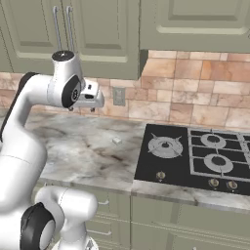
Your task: Pick the soap dispenser and spray from the cabinet and place them on the counter.
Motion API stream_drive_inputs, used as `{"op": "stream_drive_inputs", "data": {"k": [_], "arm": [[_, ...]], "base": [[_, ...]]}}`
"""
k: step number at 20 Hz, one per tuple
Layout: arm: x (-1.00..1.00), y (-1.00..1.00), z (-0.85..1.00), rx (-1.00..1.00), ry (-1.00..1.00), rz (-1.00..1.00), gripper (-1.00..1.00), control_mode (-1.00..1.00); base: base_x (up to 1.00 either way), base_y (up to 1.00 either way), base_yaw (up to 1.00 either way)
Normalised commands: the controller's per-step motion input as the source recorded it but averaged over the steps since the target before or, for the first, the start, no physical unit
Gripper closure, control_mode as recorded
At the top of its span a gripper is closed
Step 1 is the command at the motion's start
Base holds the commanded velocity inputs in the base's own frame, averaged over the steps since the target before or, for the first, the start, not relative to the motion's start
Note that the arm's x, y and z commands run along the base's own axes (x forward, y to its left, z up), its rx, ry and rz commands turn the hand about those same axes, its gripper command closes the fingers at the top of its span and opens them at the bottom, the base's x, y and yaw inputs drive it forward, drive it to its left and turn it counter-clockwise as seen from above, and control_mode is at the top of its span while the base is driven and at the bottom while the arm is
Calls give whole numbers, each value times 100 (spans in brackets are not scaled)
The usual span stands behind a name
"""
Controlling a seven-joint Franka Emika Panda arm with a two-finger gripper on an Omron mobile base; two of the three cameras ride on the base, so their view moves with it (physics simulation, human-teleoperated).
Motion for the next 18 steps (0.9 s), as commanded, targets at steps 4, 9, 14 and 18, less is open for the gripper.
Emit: {"op": "stream_drive_inputs", "data": {"k": [4, 9, 14, 18], "arm": [[0, 0, 30, 0, -26, 7, -100, -100], [8, 5, 28, 0, -27, 6, -100, -100], [22, 14, 30, 2, -28, 6, -100, -100], [29, 20, 28, 9, -26, 4, -100, -100]], "base": [[0, 0, 0], [0, 0, 0], [0, 0, 0], [0, 0, 0]]}}
